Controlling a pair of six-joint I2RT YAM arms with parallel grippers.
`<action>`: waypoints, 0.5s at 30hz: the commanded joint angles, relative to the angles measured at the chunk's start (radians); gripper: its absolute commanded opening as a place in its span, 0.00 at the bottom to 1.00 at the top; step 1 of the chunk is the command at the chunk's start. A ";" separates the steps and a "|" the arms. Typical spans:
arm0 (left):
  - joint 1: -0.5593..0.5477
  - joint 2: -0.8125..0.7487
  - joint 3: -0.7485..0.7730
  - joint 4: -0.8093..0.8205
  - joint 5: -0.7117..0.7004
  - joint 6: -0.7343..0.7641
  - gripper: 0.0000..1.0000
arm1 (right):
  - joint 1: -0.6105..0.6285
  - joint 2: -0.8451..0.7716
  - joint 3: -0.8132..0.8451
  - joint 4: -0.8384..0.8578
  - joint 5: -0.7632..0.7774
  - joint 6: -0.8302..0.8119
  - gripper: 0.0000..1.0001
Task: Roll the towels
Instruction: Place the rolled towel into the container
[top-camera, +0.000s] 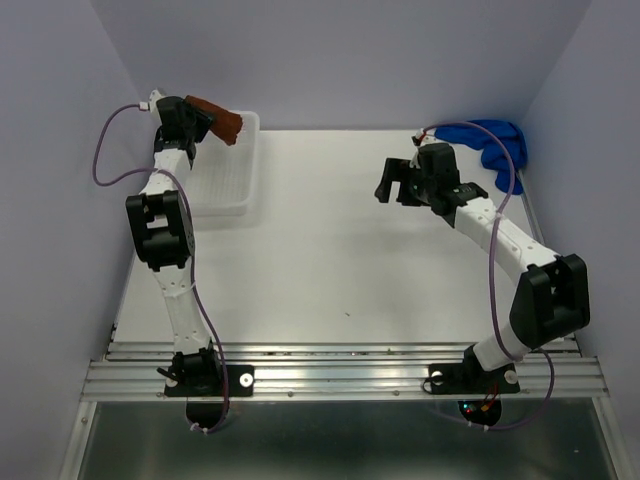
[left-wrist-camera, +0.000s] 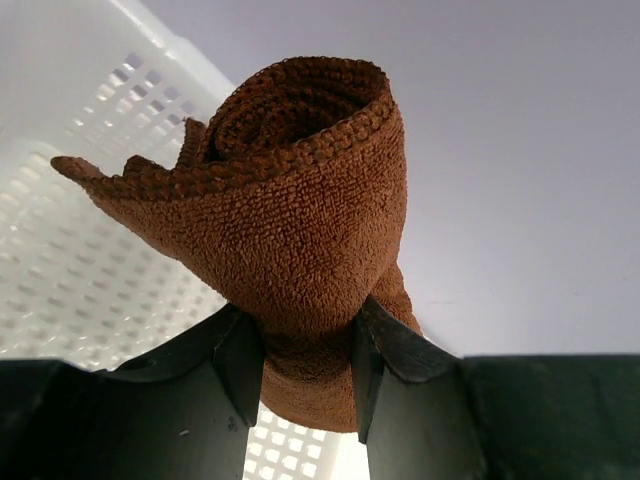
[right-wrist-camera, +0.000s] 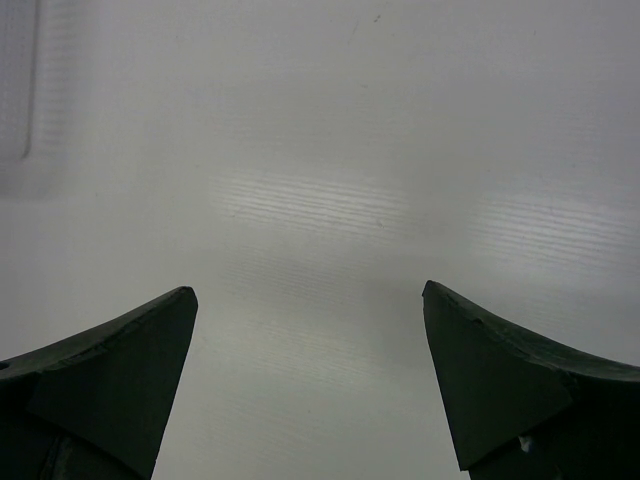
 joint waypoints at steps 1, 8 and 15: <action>-0.002 -0.003 0.066 0.137 0.076 -0.041 0.00 | -0.005 0.029 0.058 0.016 -0.033 -0.013 1.00; -0.001 0.050 0.069 0.181 0.091 -0.076 0.00 | -0.005 0.059 0.073 0.016 -0.035 -0.013 1.00; -0.004 0.078 0.062 0.234 0.059 -0.093 0.00 | -0.005 0.080 0.081 0.016 -0.055 -0.013 1.00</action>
